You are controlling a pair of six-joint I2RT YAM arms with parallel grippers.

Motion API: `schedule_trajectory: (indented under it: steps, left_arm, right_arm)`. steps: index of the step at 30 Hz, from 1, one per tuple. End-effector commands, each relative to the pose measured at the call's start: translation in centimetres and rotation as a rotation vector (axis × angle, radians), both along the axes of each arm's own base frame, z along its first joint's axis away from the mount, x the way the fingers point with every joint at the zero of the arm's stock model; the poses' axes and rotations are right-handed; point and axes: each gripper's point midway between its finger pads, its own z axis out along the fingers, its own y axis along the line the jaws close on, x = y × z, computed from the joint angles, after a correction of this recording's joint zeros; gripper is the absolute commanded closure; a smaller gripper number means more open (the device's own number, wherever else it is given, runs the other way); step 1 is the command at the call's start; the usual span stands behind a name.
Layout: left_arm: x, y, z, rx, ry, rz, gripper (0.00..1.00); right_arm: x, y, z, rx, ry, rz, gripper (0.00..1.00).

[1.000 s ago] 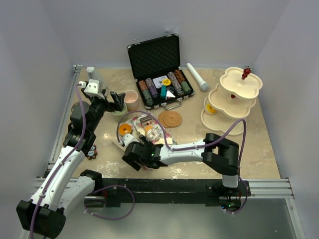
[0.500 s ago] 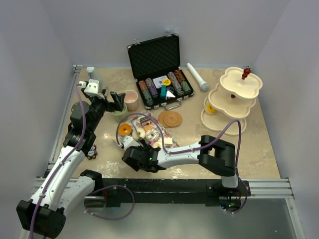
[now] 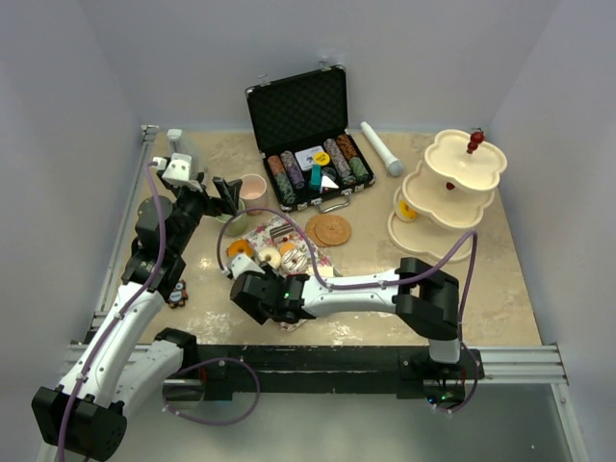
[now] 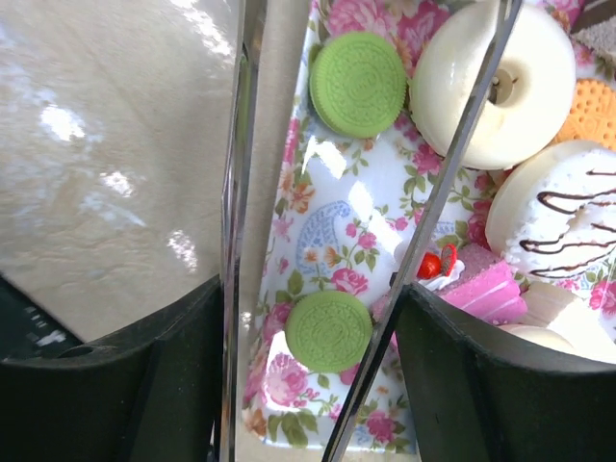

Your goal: Serve the afternoon tea

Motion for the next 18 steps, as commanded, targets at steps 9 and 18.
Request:
schedule_trajectory:
  steps: [9,18]
  left_arm:
    - [-0.4,-0.2,1.2,-0.007,-0.048,-0.012,0.0]
    - [-0.4,-0.2,1.2,-0.007,-0.048,-0.012,0.0]
  right_arm:
    - [2.9,-0.7,9.7,0.194,0.145,0.054,0.39]
    - [4.7,-0.6,10.1,0.265,0.224,0.065,0.41]
